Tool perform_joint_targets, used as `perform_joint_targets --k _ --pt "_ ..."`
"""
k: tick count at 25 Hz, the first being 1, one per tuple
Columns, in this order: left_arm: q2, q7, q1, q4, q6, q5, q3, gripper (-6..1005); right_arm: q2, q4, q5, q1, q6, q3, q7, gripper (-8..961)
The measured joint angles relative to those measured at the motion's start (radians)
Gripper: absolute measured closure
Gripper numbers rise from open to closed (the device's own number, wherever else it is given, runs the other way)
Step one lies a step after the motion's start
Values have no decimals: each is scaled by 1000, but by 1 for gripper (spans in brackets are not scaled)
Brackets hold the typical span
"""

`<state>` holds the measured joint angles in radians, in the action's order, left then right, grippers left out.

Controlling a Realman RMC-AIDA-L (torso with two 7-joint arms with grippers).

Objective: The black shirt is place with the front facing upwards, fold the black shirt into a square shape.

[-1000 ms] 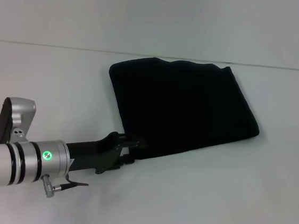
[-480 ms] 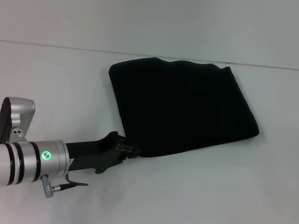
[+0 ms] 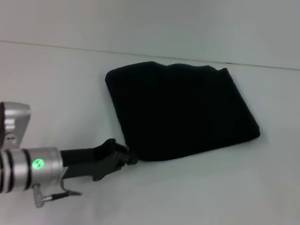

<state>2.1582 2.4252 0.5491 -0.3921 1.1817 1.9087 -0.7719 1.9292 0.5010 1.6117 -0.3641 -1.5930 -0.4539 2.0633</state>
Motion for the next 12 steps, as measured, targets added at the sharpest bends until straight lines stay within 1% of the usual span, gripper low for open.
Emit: perform_joint_targets --k 4,7,9,10,11,12 --pt "-3 -1 -90 -62 71 -4 6 963 6 -1 0 5 -1 0 0 38" --pt "-20 6 -135 -96 98 -5 20 959 11 -2 0 6 -1 1 -1 38" --pt "-50 6 -145 -93 110 -4 30 956 13 -4 1 6 -1 1 -4 38" --pt "-71 5 -142 -82 112 -2 32 955 14 -6 2 5 -1 1 -6 38" --pt "-85 3 -137 -72 113 0 32 953 14 -7 3 4 -1 1 -8 38" --pt "-104 1 -128 -61 113 4 32 952 14 -9 5 2 0 -1 -9 38"
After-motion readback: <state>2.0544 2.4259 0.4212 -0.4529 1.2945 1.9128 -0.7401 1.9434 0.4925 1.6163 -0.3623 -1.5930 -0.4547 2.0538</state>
